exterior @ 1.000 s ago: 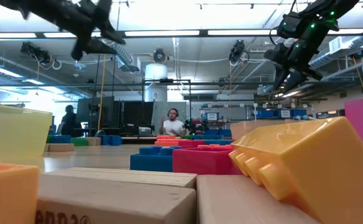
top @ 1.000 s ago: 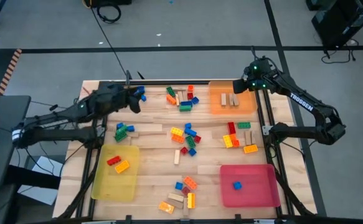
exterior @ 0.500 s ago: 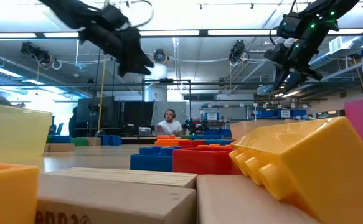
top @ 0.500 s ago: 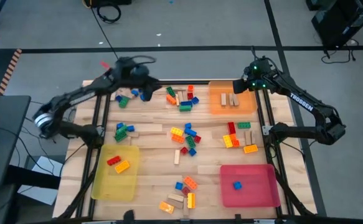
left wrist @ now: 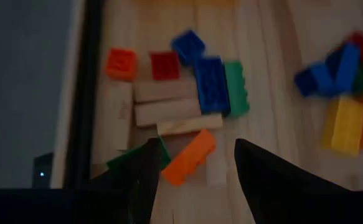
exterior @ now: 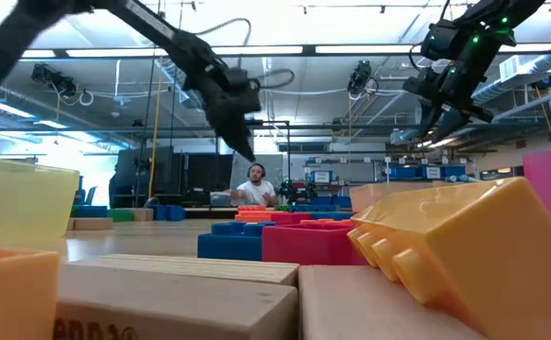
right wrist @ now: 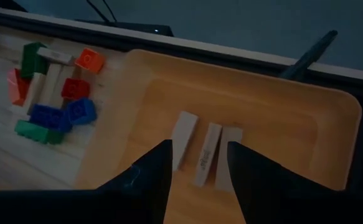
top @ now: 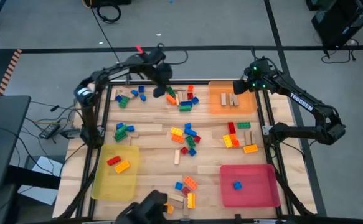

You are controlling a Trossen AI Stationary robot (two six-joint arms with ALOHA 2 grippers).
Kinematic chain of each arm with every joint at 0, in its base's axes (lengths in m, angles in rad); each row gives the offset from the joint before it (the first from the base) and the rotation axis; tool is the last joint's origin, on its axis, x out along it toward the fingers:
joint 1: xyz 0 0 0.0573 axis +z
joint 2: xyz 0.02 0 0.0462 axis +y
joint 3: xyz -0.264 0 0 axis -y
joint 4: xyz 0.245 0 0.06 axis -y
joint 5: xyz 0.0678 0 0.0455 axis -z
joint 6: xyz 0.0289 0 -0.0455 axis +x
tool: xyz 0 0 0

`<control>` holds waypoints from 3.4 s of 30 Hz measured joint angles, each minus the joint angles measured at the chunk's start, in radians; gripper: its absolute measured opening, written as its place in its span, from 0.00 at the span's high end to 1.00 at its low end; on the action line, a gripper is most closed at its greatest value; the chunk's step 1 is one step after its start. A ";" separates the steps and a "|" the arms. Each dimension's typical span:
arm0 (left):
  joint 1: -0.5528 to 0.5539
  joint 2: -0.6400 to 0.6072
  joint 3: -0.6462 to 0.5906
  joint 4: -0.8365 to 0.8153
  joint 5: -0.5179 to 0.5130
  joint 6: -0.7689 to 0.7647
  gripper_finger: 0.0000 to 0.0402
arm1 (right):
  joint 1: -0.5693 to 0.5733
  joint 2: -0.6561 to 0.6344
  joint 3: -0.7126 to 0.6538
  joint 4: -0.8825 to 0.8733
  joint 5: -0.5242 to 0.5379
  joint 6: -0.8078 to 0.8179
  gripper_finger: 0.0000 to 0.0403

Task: Sort blocks by size
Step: Put the large orange game piece into the yellow bin

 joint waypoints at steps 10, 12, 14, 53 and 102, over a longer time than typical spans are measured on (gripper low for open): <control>-0.072 0.138 0.049 -0.065 -0.165 0.234 0.47 | 0.000 0.000 0.000 -0.017 0.043 -0.001 0.58; -0.091 0.151 0.049 -0.073 -0.212 0.266 0.48 | 0.000 0.000 0.000 -0.017 0.043 -0.002 0.58; -0.105 0.162 0.049 -0.067 -0.252 0.289 0.50 | 0.000 0.000 0.000 -0.017 0.043 -0.003 0.58; -0.151 0.215 -0.040 -0.015 -0.335 0.236 0.59 | 0.000 0.000 0.000 -0.014 0.054 -0.011 0.58; -0.774 -0.790 -0.492 -0.587 -0.552 -1.887 0.77 | 0.000 0.000 0.000 -0.014 0.049 -0.090 0.58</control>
